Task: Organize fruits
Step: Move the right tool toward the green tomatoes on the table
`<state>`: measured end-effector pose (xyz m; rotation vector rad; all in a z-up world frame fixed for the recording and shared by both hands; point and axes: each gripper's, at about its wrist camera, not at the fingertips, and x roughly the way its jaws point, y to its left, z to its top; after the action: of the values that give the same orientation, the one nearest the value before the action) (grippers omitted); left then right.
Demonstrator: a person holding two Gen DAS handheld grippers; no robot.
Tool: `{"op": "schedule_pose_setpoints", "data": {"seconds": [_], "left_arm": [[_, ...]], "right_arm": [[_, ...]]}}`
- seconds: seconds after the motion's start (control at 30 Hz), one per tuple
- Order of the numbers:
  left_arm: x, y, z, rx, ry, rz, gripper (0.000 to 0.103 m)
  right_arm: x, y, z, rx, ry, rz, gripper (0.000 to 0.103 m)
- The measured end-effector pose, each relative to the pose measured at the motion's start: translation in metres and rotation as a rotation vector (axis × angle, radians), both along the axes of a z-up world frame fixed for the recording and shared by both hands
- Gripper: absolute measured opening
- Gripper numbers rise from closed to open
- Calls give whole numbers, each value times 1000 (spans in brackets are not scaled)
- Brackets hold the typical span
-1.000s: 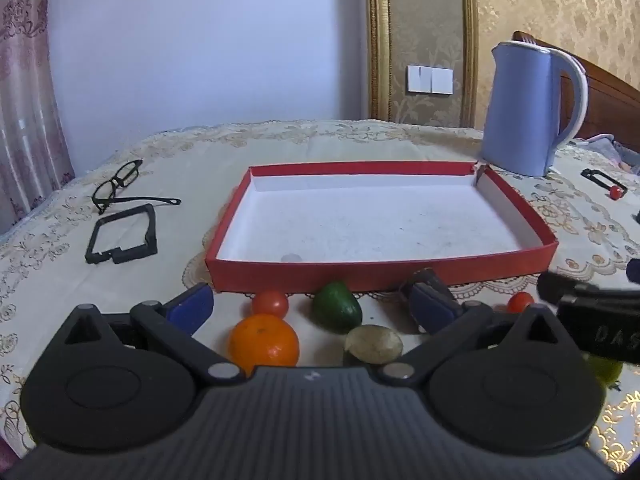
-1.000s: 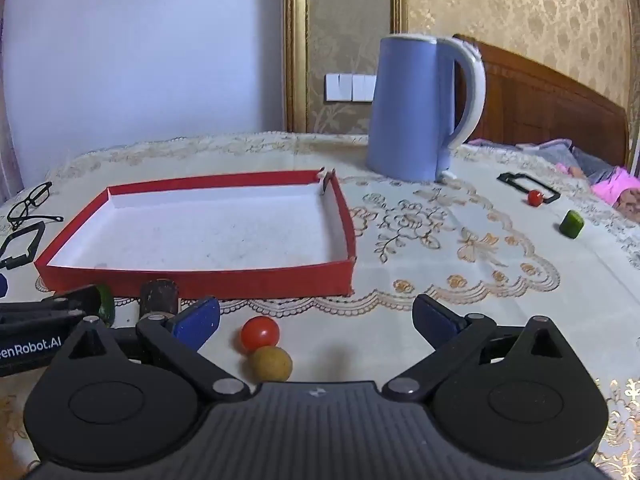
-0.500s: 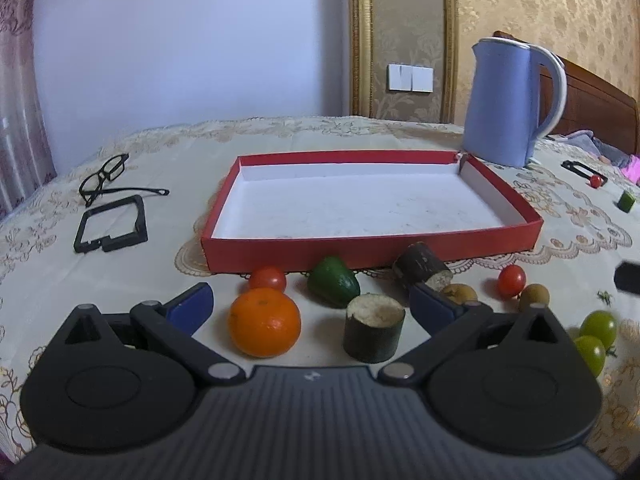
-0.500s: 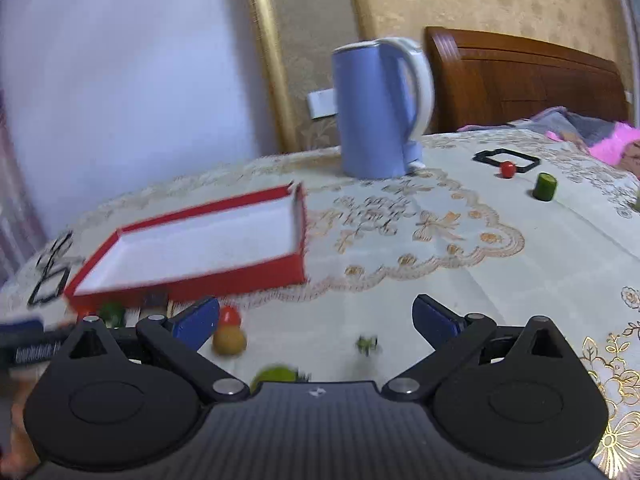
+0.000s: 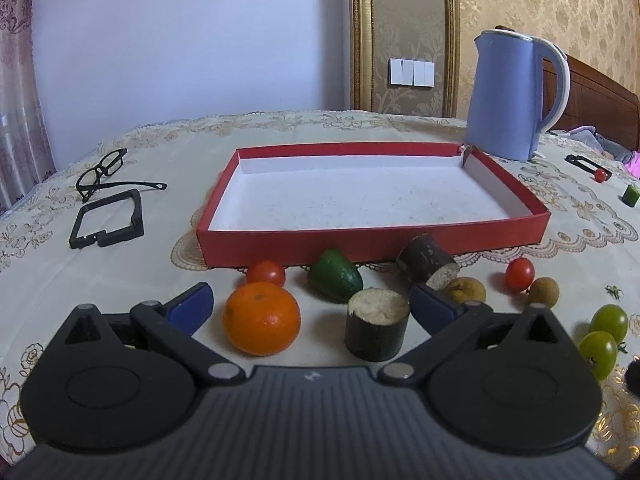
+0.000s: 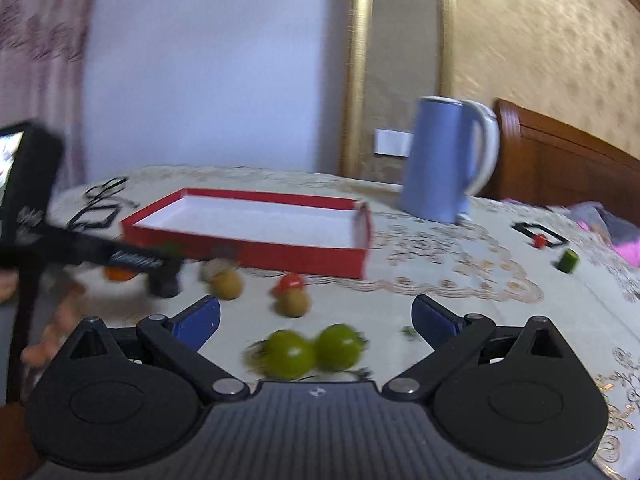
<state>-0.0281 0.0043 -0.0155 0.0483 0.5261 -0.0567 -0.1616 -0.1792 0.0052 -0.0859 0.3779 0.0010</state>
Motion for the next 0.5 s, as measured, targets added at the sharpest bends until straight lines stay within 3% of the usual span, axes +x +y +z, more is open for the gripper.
{"op": "schedule_pose_setpoints", "data": {"seconds": [0.1,0.17,0.5], "left_arm": [[-1,3,2,-16,-1,1,103],[-2,5,3,-23,-7,4,103],[-4,12,6,-49,-9,-1,103]], "right_arm": [[-3,11,-6,-8,16,35,88],[-3,16,-10,10,41,68,73],[14,19,-24,31,111,65,64]]}}
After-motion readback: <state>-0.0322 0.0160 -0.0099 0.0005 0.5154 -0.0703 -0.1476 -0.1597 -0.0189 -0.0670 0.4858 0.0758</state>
